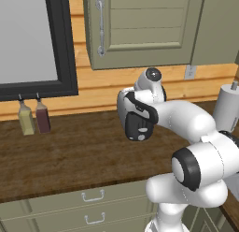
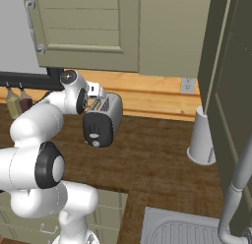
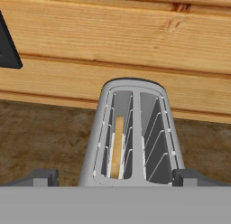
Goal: Start the toaster. Once the lever pops up, take the bread to the plate on the dining counter.
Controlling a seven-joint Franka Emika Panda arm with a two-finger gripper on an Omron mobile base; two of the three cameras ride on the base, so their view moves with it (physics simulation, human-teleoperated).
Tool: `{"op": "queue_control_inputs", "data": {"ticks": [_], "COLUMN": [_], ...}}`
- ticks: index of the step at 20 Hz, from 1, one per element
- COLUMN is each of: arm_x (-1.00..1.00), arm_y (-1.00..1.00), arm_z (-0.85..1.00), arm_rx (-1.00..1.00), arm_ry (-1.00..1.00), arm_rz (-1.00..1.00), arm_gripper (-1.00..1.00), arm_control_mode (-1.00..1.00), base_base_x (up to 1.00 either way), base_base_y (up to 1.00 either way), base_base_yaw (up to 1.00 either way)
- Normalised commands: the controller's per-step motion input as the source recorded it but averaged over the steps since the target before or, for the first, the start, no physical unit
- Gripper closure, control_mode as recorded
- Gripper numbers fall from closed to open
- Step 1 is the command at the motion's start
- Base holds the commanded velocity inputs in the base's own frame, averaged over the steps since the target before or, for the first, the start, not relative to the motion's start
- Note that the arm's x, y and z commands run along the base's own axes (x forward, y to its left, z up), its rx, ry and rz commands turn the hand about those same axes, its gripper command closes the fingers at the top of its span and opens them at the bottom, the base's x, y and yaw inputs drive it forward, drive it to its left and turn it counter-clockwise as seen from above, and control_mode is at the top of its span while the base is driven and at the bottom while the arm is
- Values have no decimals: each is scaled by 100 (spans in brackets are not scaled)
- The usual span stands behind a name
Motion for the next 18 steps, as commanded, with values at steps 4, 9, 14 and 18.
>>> {"op": "queue_control_inputs", "data": {"ticks": [4,9,14,18], "arm_x": [0,0,0,0], "arm_y": [0,0,0,0], "arm_z": [0,0,0,0], "arm_rx": [0,0,0,0], "arm_ry": [0,0,0,0], "arm_rz": [0,0,0,0], "arm_gripper": [-100,-100,-100,-100], "arm_control_mode": [-100,-100,-100,-100], "base_base_x": [0,0,0,0], "base_base_y": [0,0,0,0], "base_base_yaw": [0,0,0,0]}}
